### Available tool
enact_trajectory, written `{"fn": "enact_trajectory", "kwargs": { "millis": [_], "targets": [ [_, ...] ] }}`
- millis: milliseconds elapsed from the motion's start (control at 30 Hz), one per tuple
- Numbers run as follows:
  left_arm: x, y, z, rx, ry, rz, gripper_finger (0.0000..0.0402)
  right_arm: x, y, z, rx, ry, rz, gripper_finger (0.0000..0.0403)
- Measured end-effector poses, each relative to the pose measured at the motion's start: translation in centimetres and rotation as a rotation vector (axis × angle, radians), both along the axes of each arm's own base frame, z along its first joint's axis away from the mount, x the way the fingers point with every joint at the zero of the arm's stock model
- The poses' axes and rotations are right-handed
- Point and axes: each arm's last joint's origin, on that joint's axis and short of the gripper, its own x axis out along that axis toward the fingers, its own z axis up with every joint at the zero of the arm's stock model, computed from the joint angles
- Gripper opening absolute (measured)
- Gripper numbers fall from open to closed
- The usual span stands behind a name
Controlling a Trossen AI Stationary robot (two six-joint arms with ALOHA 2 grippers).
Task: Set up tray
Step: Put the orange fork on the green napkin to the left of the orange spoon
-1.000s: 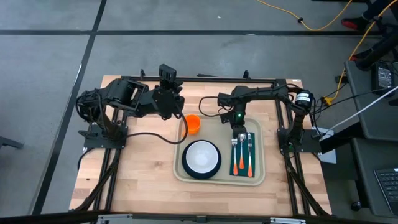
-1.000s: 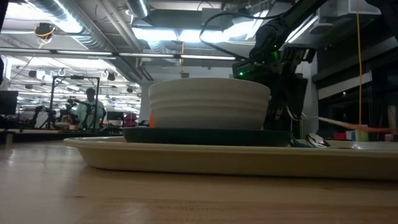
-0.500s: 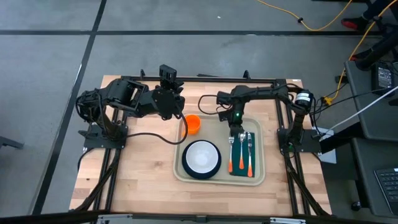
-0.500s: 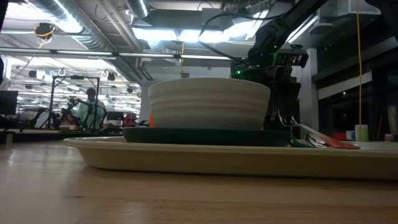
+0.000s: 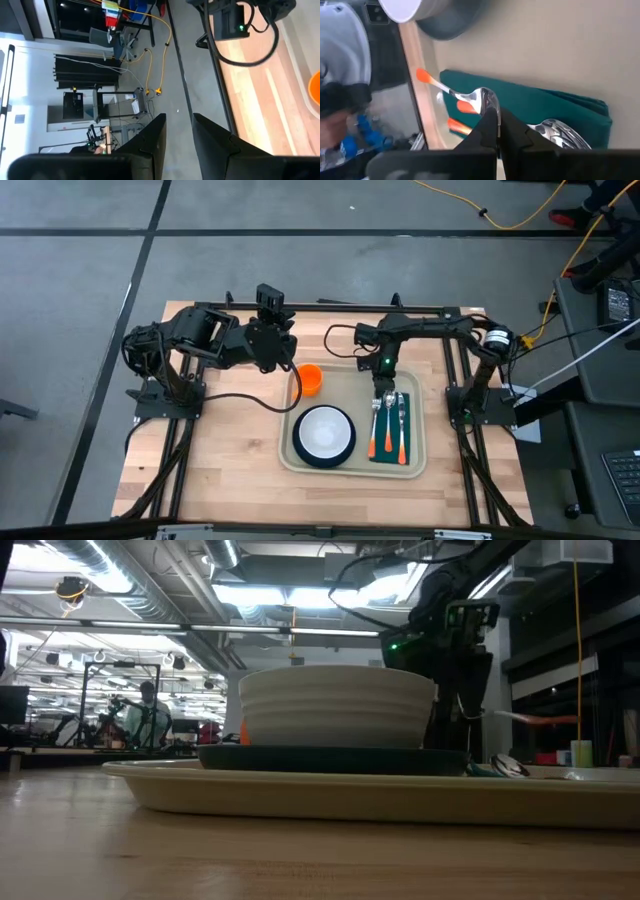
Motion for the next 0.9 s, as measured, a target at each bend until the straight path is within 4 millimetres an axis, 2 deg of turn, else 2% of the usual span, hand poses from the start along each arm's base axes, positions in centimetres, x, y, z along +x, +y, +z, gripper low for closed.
{"fn": "enact_trajectory", "kwargs": {
  "millis": [300,600,900],
  "targets": [
    [0.2,1.0,-0.1,-0.035,0.014,-0.008,0.0088,-2.9,1.5,-1.6,-0.083,0.002,-0.120,0.0004],
    [0.5,2.4,-0.1,-0.081,0.006,-0.002,0.0088,-2.5,1.2,-0.5,-0.155,-0.044,-0.045,0.0004],
    [0.5,2.4,0.0,-0.082,0.001,-0.003,0.0088,-2.2,1.0,-1.7,-0.151,-0.026,-0.013,0.0004]
  ]
}}
